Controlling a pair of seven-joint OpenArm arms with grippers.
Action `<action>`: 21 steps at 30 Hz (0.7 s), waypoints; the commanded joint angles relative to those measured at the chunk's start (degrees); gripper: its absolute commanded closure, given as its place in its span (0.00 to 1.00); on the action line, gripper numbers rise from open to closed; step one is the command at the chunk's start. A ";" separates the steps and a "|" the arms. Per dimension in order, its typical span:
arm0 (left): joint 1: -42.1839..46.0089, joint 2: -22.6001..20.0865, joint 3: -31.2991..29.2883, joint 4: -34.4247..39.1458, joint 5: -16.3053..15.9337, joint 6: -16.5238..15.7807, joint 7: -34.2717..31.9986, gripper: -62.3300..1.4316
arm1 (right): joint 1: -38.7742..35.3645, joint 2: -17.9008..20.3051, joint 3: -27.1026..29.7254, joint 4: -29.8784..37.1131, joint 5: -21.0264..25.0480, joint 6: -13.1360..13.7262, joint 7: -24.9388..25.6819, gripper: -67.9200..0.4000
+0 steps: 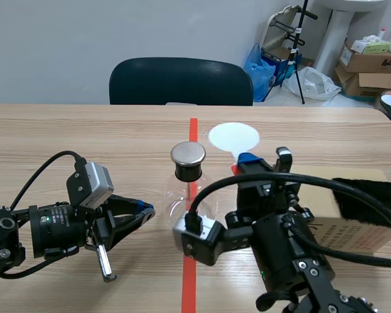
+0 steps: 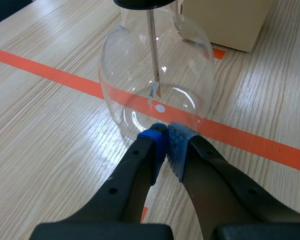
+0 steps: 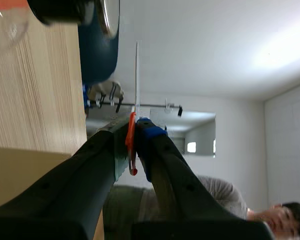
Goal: Do the electroscope experiment
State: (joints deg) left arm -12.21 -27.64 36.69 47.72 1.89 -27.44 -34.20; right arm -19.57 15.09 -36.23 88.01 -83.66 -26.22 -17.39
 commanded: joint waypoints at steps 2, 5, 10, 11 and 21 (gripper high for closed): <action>-0.17 0.13 -0.70 1.29 -0.76 -0.11 -0.90 0.93 | 0.85 0.61 0.22 0.76 -0.04 -0.68 -3.74 0.98; -0.17 0.13 -0.70 1.29 -0.76 -0.11 -0.90 0.93 | 0.85 0.61 0.22 0.76 -0.04 -0.68 -8.17 0.98; -0.17 0.13 -0.70 1.29 -0.76 -0.11 -0.90 0.93 | 0.85 0.61 0.22 0.76 -0.04 -0.68 -13.60 0.98; -0.17 0.13 -0.70 1.29 -0.76 -0.11 -0.90 0.93 | 0.85 0.61 0.22 0.76 -0.04 -0.68 -14.34 0.98; -0.17 0.13 -0.70 1.29 -0.76 -0.11 -0.90 0.93 | 0.85 0.61 0.22 0.76 -0.04 -0.68 -17.92 0.98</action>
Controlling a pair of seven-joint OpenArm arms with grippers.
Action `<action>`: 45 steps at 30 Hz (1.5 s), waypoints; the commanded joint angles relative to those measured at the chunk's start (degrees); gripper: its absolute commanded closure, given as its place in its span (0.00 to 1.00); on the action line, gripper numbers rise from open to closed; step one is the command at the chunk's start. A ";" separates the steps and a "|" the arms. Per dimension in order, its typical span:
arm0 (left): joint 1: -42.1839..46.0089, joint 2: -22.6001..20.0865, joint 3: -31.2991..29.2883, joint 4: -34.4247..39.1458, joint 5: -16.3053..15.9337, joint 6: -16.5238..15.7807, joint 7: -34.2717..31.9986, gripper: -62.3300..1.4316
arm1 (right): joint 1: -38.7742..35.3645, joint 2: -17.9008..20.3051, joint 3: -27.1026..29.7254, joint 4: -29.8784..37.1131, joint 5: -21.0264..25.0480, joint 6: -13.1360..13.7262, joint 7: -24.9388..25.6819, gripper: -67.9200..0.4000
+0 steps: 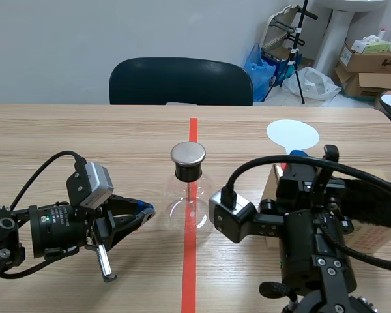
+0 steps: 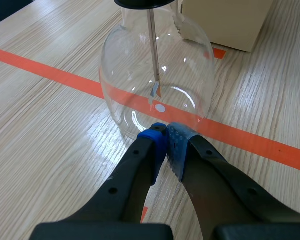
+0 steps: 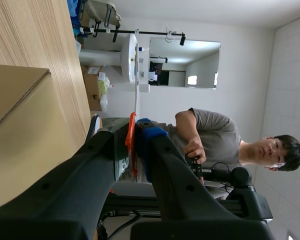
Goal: Do the electroscope experiment
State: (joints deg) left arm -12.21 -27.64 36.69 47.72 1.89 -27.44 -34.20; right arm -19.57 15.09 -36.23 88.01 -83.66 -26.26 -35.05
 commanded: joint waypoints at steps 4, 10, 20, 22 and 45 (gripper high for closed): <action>-0.17 0.13 -0.70 1.29 -0.76 -0.11 -0.90 0.93 | 0.85 0.61 0.22 0.76 -0.04 -0.63 -0.63 0.98; -0.17 0.13 -0.70 1.29 -0.76 -0.11 -0.87 0.93 | 0.85 0.61 0.22 0.76 -0.04 -0.63 0.42 0.98; -0.15 0.13 -0.70 1.29 -0.76 -0.11 -0.74 0.93 | 0.85 0.59 0.22 0.76 -0.04 -0.63 9.16 0.98; -0.15 0.13 -0.70 1.29 -0.76 -0.11 -0.74 0.93 | 0.85 0.59 0.22 0.76 -0.04 -0.63 11.56 0.98; -0.15 0.11 -0.70 1.29 -0.76 -0.11 -0.72 0.93 | 0.85 0.59 0.22 0.76 -0.04 -0.63 36.33 0.98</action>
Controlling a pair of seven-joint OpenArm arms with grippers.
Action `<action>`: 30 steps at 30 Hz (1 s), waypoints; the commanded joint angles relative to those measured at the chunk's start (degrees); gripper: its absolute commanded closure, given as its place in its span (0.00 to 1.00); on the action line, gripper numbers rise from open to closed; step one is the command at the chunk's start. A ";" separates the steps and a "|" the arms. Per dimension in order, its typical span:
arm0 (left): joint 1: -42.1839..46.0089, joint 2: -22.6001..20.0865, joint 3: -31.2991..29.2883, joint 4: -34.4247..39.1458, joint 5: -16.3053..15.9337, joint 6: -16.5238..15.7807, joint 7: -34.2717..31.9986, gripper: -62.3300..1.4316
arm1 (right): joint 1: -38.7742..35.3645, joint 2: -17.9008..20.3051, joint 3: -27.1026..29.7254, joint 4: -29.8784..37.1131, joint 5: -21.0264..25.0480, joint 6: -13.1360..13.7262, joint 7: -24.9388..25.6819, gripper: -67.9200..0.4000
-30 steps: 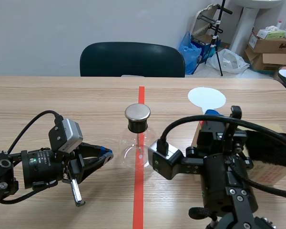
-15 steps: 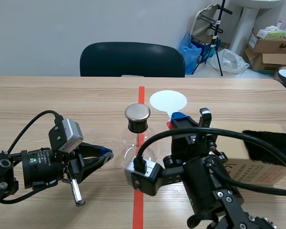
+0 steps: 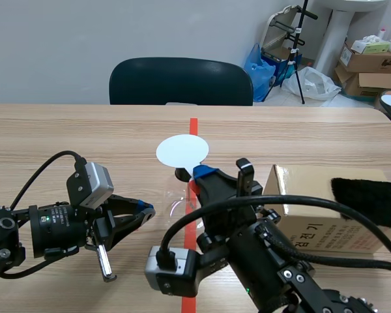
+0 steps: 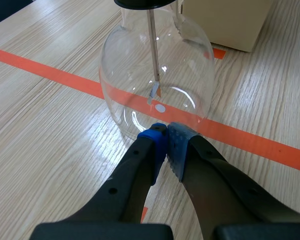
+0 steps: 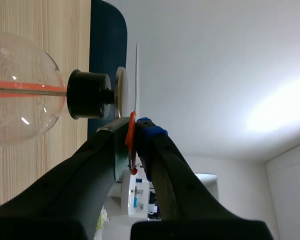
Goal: Do the electroscope experiment
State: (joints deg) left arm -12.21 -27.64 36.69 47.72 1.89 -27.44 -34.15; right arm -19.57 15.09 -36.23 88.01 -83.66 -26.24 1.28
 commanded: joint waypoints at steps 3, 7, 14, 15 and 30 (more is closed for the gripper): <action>-0.15 0.11 -0.70 1.29 -0.76 -0.11 -0.76 0.93 | 0.85 0.59 0.22 0.76 -0.04 -0.66 0.68 0.98; -0.15 0.11 -0.70 1.29 -0.76 -0.11 -0.76 0.93 | 0.85 0.59 0.22 0.76 -0.04 -0.66 0.81 0.98; -0.15 0.11 -0.70 1.29 -0.76 -0.11 -0.76 0.93 | 0.85 0.59 0.22 0.76 -0.04 -0.66 0.79 0.98; -0.15 0.11 -0.70 1.29 -0.76 -0.11 -0.76 0.93 | 0.85 0.59 0.22 0.76 -0.04 -0.66 0.79 0.98; -0.15 0.11 -0.70 1.29 -0.76 -0.11 -0.76 0.93 | 0.85 0.59 0.22 0.76 -0.04 -0.66 0.31 0.98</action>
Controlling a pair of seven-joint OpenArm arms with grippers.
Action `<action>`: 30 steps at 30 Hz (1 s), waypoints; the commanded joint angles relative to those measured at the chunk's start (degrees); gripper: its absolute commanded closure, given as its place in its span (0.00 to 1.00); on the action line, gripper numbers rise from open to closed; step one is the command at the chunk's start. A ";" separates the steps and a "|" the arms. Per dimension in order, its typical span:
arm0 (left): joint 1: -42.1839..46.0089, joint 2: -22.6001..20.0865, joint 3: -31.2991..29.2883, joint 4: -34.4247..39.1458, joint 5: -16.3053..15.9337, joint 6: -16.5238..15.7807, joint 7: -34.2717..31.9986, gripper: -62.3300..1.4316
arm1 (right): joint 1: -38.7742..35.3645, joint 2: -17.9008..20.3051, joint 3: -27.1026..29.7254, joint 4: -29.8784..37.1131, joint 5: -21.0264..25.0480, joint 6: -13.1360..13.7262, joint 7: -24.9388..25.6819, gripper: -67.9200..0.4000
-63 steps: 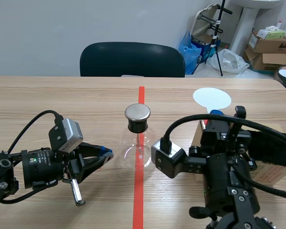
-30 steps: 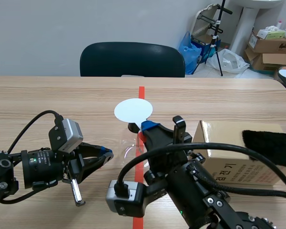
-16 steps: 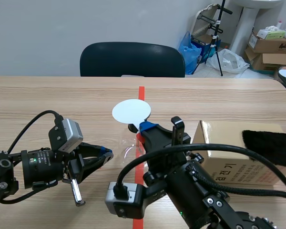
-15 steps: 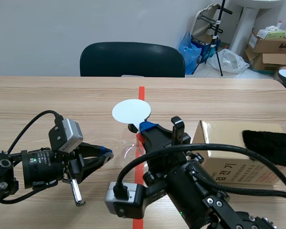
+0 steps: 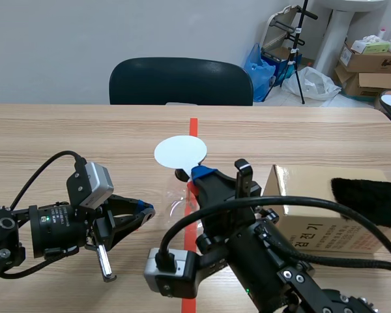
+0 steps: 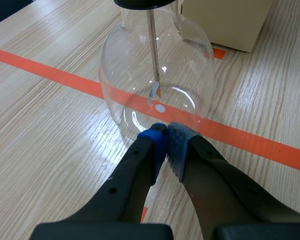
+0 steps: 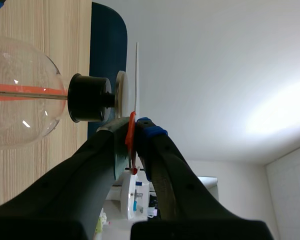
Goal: Do the electroscope experiment
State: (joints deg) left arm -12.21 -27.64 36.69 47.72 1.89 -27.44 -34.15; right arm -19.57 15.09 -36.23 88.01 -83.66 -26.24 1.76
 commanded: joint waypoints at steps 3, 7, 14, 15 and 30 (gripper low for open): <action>-0.15 0.11 -0.70 1.29 -0.76 -0.11 -0.76 0.93 | 0.85 0.59 0.22 0.76 -0.04 -0.66 -1.40 0.98; -0.15 0.11 -0.70 1.29 -0.76 -0.11 -0.76 0.93 | 0.85 0.59 0.22 0.76 -0.04 -0.66 -4.09 0.98; -0.15 0.11 -0.70 1.29 -0.76 -0.11 -0.76 0.93 | 0.85 0.59 0.22 0.76 -0.04 -0.66 -12.39 0.98; -0.15 0.11 -0.70 1.29 -0.76 -0.11 -0.76 0.93 | 0.85 0.59 0.22 0.76 -0.04 -0.66 -13.81 0.98; -0.15 0.11 -0.70 1.29 -0.76 -0.11 -0.79 0.93 | 0.83 0.61 0.22 0.76 -0.04 -0.66 -31.17 0.98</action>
State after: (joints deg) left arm -12.21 -27.64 36.69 47.72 1.89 -27.44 -34.15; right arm -19.57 15.09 -36.23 88.01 -83.66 -26.24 -29.08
